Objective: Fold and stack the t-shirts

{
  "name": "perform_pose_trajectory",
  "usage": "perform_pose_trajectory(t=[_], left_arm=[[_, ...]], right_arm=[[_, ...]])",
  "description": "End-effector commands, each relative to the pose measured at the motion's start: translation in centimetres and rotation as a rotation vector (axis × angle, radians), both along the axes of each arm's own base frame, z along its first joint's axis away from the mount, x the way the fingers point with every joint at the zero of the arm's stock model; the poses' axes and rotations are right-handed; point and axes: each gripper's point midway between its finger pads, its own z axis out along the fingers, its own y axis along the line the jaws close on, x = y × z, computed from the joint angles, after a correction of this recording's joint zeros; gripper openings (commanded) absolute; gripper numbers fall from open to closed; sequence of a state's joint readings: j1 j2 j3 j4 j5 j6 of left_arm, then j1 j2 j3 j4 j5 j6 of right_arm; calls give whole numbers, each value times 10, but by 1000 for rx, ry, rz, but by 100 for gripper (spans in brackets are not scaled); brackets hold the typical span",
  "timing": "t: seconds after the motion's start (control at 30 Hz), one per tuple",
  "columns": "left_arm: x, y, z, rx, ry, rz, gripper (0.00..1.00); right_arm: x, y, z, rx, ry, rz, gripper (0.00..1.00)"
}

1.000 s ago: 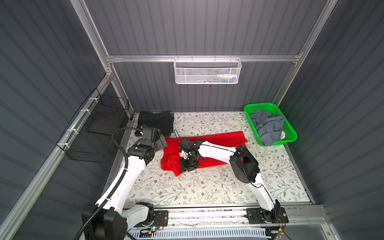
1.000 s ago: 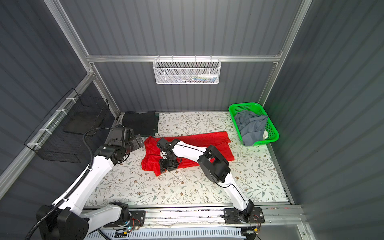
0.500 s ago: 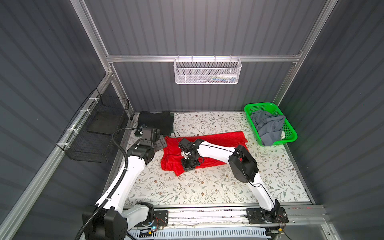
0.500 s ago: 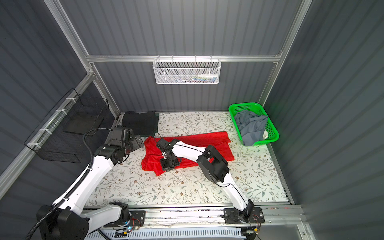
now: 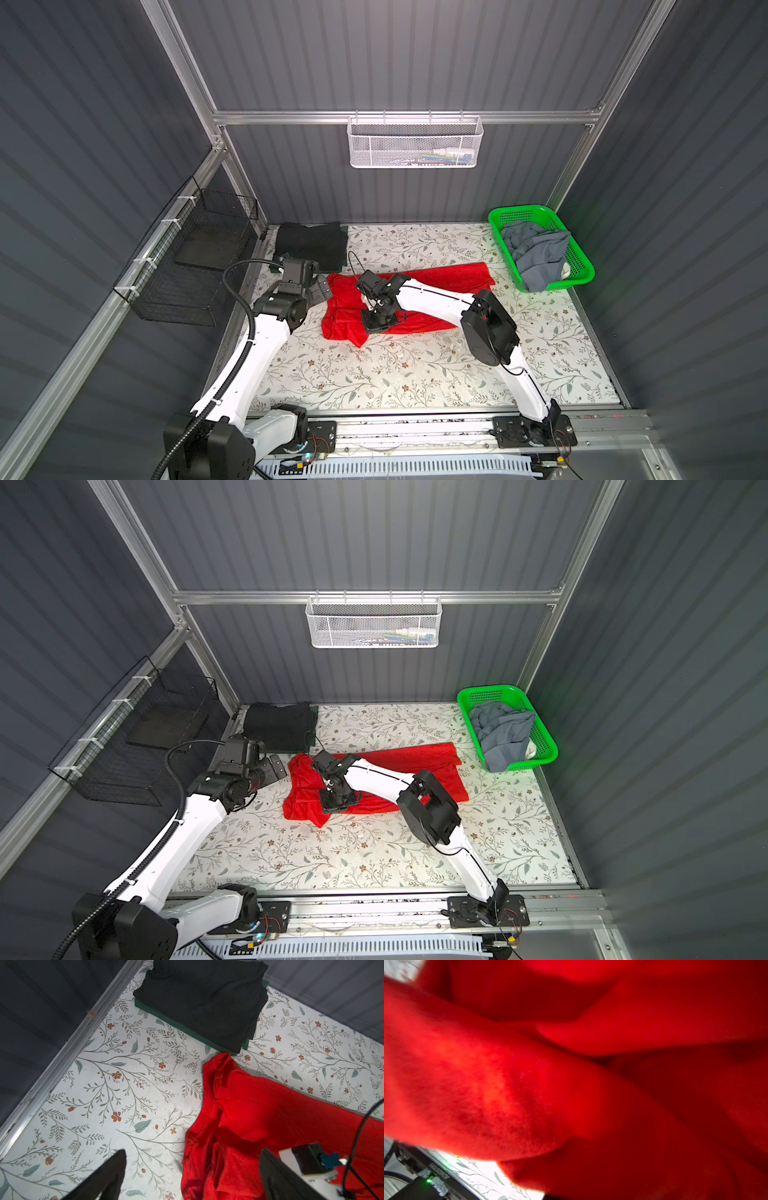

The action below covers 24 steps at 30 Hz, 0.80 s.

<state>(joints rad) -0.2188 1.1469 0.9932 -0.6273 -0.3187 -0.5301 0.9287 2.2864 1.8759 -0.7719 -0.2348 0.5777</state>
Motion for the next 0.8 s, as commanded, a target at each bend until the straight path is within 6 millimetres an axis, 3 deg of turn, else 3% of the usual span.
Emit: perform_pose_trajectory(t=[0.0,0.23,0.4,0.63,0.77], left_arm=[[-8,7,-7,27,31,2,100],[-6,6,-8,33,44,-8,100],[-4,4,-15,35,65,-12,100],[-1,2,-21,33,77,-24,100],[-1,0,-22,35,82,-41,100]], right_arm=[[26,-1,30,47,-64,-60,0],[38,-6,50,95,-73,-89,0],[47,-12,44,116,-48,-120,0],[84,-14,45,155,-71,-172,0],[106,-14,34,176,-34,-213,0]])
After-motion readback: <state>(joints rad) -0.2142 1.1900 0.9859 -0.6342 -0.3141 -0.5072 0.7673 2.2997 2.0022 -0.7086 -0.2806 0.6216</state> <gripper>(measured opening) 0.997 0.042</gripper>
